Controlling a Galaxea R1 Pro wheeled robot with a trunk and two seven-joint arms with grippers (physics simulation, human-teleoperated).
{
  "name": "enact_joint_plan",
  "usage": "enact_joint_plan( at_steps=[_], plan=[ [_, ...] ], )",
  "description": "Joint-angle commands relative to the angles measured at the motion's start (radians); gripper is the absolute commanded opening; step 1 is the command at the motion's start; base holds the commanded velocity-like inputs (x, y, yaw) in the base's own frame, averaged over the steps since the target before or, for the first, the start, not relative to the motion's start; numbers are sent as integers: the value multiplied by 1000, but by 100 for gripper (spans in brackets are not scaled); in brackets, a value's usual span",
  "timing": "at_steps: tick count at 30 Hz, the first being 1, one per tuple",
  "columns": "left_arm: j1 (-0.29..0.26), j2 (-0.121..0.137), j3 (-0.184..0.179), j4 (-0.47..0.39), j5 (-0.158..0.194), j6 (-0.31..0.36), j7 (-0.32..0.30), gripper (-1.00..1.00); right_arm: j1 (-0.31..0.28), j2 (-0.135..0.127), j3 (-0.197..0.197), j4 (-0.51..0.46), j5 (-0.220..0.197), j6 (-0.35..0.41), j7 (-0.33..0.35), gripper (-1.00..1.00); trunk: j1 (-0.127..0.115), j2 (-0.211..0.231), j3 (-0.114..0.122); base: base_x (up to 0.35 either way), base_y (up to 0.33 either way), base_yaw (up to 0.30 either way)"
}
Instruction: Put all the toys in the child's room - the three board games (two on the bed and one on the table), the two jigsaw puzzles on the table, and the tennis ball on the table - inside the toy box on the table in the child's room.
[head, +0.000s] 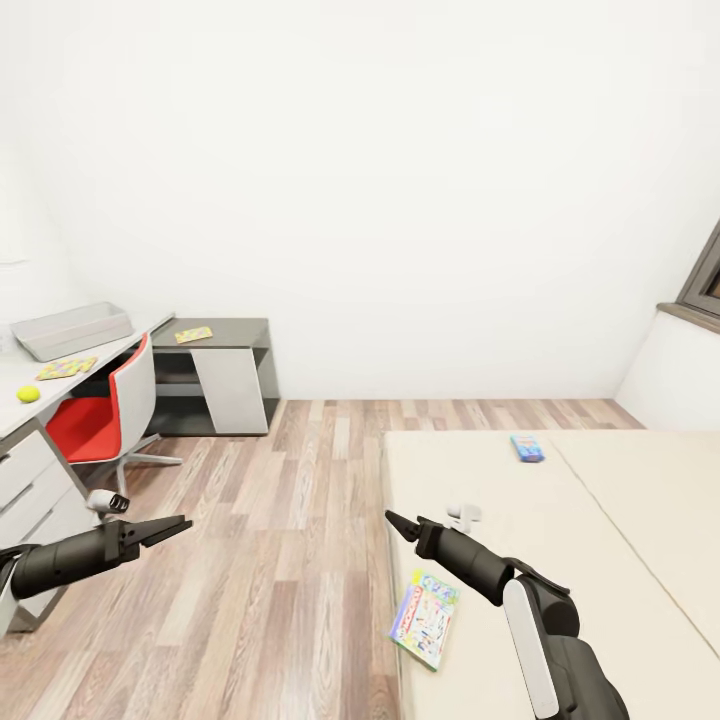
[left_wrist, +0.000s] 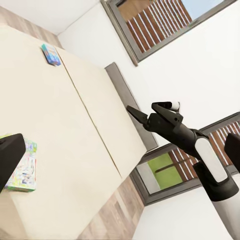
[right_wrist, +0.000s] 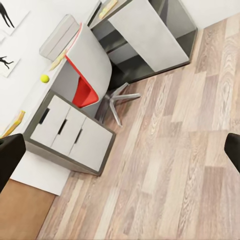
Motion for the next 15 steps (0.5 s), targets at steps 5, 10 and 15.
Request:
enact_joint_plan(
  at_steps=[5,10,15],
  plan=[
    [-1,0,0,0,0,11,-4,100,-1,1,-3,0,-2,7,3,100,1,-2,-2,0,260,0],
    [-1,0,0,0,0,11,-4,100,-1,1,-3,0,-1,7,3,100,1,-2,-2,0,261,0],
    [-1,0,0,0,0,11,-4,100,-1,1,-3,0,-1,7,3,100,1,-2,-2,0,261,0]
  ],
)
